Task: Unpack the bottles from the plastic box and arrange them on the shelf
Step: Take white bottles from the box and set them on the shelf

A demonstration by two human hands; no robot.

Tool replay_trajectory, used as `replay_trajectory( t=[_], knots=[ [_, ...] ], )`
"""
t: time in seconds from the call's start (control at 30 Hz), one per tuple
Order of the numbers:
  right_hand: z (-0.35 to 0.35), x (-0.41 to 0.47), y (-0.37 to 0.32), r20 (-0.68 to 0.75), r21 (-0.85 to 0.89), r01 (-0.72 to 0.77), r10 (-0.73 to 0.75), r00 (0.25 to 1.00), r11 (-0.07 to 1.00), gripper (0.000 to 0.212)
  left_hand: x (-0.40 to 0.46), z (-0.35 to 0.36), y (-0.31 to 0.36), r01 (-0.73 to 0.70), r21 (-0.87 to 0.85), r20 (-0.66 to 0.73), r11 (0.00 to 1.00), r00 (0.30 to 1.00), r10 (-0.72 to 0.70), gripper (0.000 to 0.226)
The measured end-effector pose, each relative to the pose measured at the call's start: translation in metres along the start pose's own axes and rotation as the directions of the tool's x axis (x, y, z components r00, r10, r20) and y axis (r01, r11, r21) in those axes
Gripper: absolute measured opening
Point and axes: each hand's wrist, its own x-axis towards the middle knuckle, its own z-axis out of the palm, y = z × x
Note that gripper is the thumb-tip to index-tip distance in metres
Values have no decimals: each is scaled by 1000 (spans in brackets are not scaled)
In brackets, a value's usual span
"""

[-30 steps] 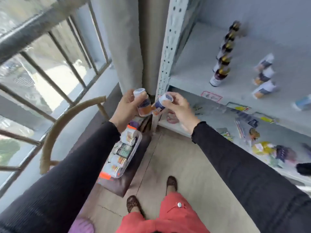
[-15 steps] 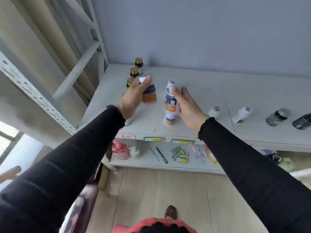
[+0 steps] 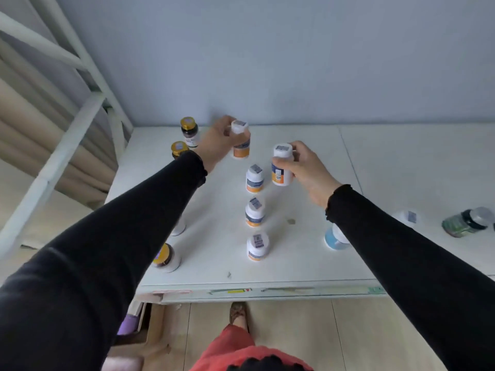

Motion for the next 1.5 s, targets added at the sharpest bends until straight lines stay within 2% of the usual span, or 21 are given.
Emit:
replay_trajectory(
  t=[0.07, 0.27, 0.43, 0.63, 0.73, 0.83, 0.93, 1.0, 1.1, 1.2, 1.33, 1.4, 1.5],
  knots=[
    [-3, 15, 8, -26, -17, -9, 8, 1000, 1000, 32, 23, 5, -14, 1, 31, 17, 1000, 1000, -2, 25],
    [-11, 40, 25, -134, -24, -50, 47, 990, 998, 31, 57, 24, -50, 27, 51, 120, 998, 992, -33, 27],
    [-19, 54, 29, -170, -23, -84, 78, 982, 996, 34, 61, 35, -60, 17, 73, 142, 997, 989, -27, 32],
    [-20, 86, 26, -188, -89, -42, 25, 982, 995, 32, 57, 36, -65, 1, 78, 161, 997, 987, -14, 37],
    [-17, 117, 18, -143, -159, 0, -23, 989, 987, 30, 53, 32, -59, 34, 125, 194, 992, 979, -58, 55],
    [-13, 148, 7, -47, -313, 77, -97, 994, 946, 32, 46, 17, -55, 21, 352, 174, 936, 981, -87, 68],
    [-2, 175, -3, 57, -440, 138, -126, 990, 887, 33, 38, -2, -53, -48, 693, 156, 719, 984, -84, 56],
    [7, 188, -5, 118, -502, 164, -121, 986, 849, 33, 33, -10, -52, -65, 785, 147, 617, 986, -83, 51],
    [18, 199, -4, 179, -583, 188, -100, 979, 790, 32, 26, -13, -50, -55, 815, 118, 577, 990, -73, 48],
    [24, 207, 0, 188, -606, 177, -76, 979, 775, 33, 19, -12, -48, -34, 819, 84, 573, 995, -62, 49],
    [23, 208, -3, 233, -628, 202, -66, 970, 752, 59, 10, -8, -43, 15, 816, 39, 578, 996, -81, 50],
    [21, 201, -11, 217, -634, 226, -111, 970, 739, 64, 3, -7, -38, 39, 801, 9, 598, 997, -78, 50],
    [19, 180, -27, 206, -668, 336, -269, 941, 664, 55, -12, -9, -26, 46, 778, -33, 627, 999, -31, 51]
  ],
)
